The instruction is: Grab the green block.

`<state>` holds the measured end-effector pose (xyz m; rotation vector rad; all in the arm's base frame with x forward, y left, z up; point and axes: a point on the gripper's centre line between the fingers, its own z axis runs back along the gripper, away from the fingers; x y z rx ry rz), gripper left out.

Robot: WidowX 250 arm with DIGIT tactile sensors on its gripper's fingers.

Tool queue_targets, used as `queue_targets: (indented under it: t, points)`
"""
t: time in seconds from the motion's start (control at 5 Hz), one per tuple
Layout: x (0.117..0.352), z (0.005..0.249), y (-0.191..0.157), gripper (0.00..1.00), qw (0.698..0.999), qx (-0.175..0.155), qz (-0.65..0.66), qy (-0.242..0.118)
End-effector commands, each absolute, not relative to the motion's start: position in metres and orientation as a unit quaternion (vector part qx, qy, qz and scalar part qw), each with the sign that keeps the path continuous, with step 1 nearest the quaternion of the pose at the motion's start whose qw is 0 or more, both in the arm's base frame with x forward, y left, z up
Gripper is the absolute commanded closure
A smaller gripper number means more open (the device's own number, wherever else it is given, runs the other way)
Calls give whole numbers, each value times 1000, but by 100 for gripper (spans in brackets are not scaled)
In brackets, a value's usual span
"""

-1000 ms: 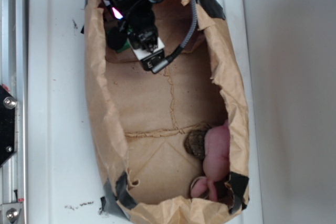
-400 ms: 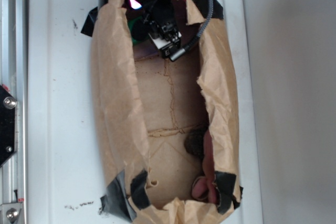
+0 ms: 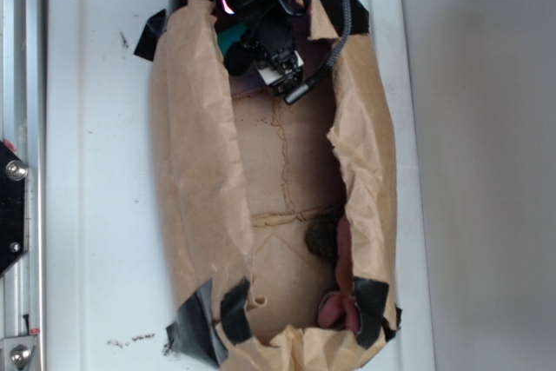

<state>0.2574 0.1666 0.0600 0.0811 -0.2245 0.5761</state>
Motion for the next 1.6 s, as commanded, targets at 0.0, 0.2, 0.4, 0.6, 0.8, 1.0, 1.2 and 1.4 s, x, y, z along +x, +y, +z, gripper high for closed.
queue_targets:
  t: [0.0,0.2,0.4,0.6,0.8,1.0,1.2,1.4]
  points:
    - [243,53,168,0,971,77,204,-96]
    - [235,52,162,0,979,77,164,-96]
    - [235,49,158,0,983,65,148,-89]
    - [236,43,156,0,988,57,128,-71]
    - [236,36,154,0,989,45,130,-57]
    - [240,31,153,0,987,40,149,-45]
    - [245,40,156,0,983,11,180,-19]
    - [243,39,153,0,984,18,174,-35]
